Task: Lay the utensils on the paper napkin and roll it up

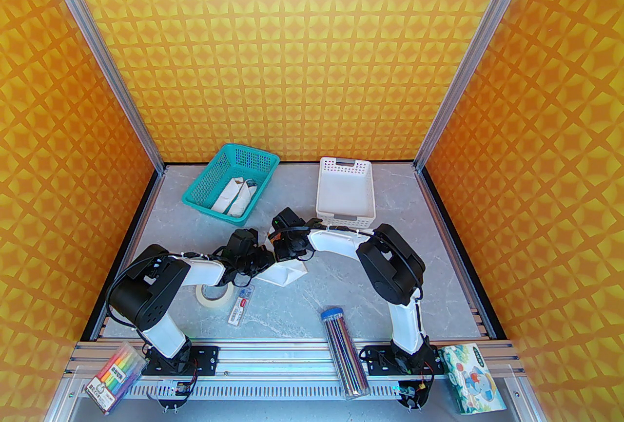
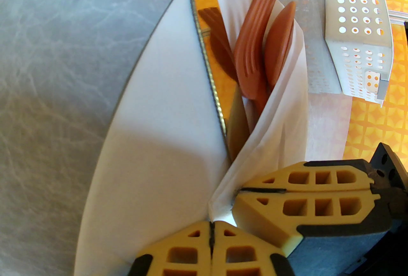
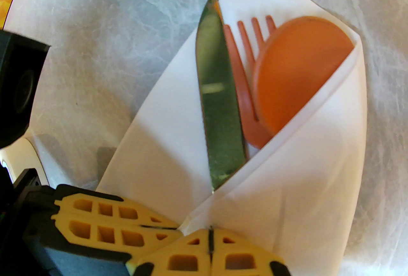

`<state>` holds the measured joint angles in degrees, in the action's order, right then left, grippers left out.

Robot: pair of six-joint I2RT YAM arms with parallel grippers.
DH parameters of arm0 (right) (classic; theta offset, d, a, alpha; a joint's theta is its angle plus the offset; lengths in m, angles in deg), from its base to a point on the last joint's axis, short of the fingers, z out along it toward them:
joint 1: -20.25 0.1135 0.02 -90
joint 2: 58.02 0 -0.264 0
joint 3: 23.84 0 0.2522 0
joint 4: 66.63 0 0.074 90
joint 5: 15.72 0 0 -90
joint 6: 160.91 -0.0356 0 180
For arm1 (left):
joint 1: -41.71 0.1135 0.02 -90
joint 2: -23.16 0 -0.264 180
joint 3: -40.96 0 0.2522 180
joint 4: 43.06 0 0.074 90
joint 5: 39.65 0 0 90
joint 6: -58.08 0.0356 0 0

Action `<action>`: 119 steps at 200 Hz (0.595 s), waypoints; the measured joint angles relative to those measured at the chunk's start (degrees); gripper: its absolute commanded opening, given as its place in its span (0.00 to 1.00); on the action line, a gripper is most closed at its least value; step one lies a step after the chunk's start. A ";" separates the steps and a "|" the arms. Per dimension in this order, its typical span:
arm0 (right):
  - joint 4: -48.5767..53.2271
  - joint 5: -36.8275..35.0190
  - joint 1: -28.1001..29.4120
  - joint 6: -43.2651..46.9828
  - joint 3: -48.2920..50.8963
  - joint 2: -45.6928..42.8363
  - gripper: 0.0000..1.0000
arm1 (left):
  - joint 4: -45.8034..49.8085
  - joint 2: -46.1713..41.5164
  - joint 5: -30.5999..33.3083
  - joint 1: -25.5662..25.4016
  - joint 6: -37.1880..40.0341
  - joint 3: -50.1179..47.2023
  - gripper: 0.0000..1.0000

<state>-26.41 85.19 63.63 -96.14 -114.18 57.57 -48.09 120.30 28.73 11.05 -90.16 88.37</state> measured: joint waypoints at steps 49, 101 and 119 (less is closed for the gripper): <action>1.88 -3.41 0.57 0.48 -0.96 0.22 0.00 | -0.15 0.09 -0.02 0.00 0.00 0.00 0.00; 3.30 -5.60 0.76 1.53 -1.55 0.17 0.00 | -0.98 0.57 -0.46 0.00 -0.02 0.11 0.00; 3.37 -5.60 0.76 1.66 -1.55 -0.07 0.01 | -1.05 0.66 -0.57 0.00 -0.02 0.11 0.00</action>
<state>-23.04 79.60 64.39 -94.48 -115.73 57.51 -49.13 120.96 28.16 11.05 -90.18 88.48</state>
